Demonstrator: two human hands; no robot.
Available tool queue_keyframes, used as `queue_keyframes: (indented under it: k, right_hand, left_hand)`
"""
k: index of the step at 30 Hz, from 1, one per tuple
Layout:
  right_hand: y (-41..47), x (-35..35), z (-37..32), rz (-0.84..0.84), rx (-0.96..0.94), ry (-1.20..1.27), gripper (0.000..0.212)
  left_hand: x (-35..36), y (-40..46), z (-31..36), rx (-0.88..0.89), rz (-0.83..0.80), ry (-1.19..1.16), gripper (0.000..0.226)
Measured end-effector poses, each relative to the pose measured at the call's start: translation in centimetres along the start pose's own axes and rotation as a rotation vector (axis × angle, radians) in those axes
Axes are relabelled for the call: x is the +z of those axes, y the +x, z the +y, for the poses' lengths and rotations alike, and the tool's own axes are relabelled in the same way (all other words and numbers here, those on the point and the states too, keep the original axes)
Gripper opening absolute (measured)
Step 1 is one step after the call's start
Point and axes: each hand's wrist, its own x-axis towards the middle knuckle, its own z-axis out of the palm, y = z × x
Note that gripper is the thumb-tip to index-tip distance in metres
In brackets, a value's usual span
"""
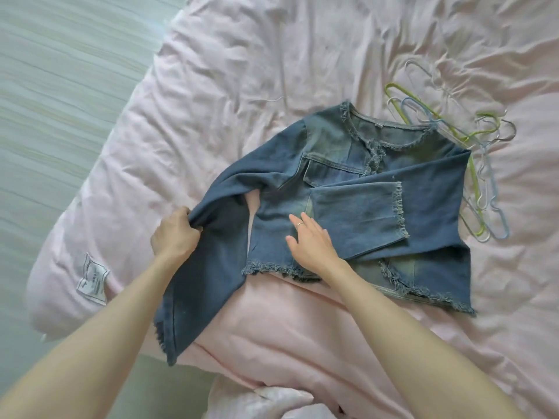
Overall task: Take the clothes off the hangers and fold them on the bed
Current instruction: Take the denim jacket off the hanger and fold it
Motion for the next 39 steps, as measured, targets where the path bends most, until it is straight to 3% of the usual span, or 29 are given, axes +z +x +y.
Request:
queue_keyframes:
  k: [3,6,9,12,15,16,17,18,19,21,22,23,25,27,28,30,32,35,39]
  right_hand:
    - [0.1,-0.6,-0.4,-0.013,0.04,-0.012,0.053]
    - [0.5,-1.8,-1.3,0.084,0.054,0.054,0.049]
    - [1.6,-3.1,-3.2,0.214,0.012,0.188,0.047]
    - [2.5,-3.7,-5.0,0.342,-0.049,0.214,0.049]
    - [3.4,-3.3,-6.6,0.268,-0.16,0.092,0.051]
    - [3.5,-3.2,-6.9,0.232,-0.193,0.053,0.051]
    - [3.7,-2.9,-7.4,0.201,-0.226,0.015,0.052]
    - [3.9,-2.5,-7.8,0.171,-0.255,-0.022,0.052]
    - [4.1,-2.1,-8.3,0.146,-0.277,-0.061,0.052]
    - [4.4,-1.4,-9.4,0.109,-0.311,-0.146,0.053]
    - [4.5,-1.0,-10.0,0.089,-0.329,-0.186,0.054]
    - [4.5,-0.9,-10.3,0.076,-0.351,-0.224,0.054]
    - [4.6,-0.4,-11.0,0.061,-0.391,-0.287,0.055]
    - [4.7,0.1,-11.2,0.038,-0.398,-0.316,0.056]
    - [4.7,0.3,-11.2,0.02,-0.388,-0.312,0.057]
    - [4.8,0.5,-11.2,-0.004,-0.367,-0.293,0.058]
    - [5.0,0.4,-11.3,-0.002,-0.363,-0.288,0.058]
    - [5.2,-0.3,-12.1,0.044,-0.369,-0.328,0.059]
    - [5.5,-1.5,-13.3,0.162,-0.423,-0.389,0.062]
  left_hand:
    - [-4.0,0.6,0.9,0.148,0.34,-0.023,0.014]
    - [-8.0,1.7,2.1,0.444,0.66,-0.04,0.016]
    - [-8.7,2.0,2.4,0.627,0.776,-0.041,0.023]
    - [-5.0,0.7,0.7,0.594,0.574,0.031,0.023]
    - [-1.3,-0.1,-2.6,0.51,0.039,0.246,0.022]
    - [-1.0,-0.2,-3.3,0.483,-0.144,0.22,0.028]
    - [-0.9,-0.4,-4.0,0.456,-0.223,0.105,0.028]
    - [-1.2,-0.6,-4.3,0.449,-0.17,-0.059,0.024]
    - [-1.7,-0.5,-4.6,0.442,0.024,-0.207,0.021]
    - [-2.7,0.9,-5.1,0.283,0.397,-0.224,0.02]
    - [-3.3,1.8,-5.7,0.167,0.448,-0.191,0.021]
    - [-3.9,2.8,-6.2,0.062,0.387,-0.164,0.025]
    - [-4.5,4.3,-7.4,-0.037,0.092,-0.113,0.049]
    - [-4.2,4.7,-8.3,0.001,-0.139,-0.008,0.065]
    - [-4.0,4.6,-8.4,0.026,-0.156,0.001,0.057]
    - [-4.2,4.3,-8.1,0.048,0.012,-0.109,0.027]
    - [-5.3,3.8,-7.5,0.084,0.339,-0.197,0.012]
    - [-8.2,4.1,-7.6,0.08,0.702,-0.259,0.021]
    - [-11.8,4.7,-8.4,0.113,0.867,-0.261,0.029]
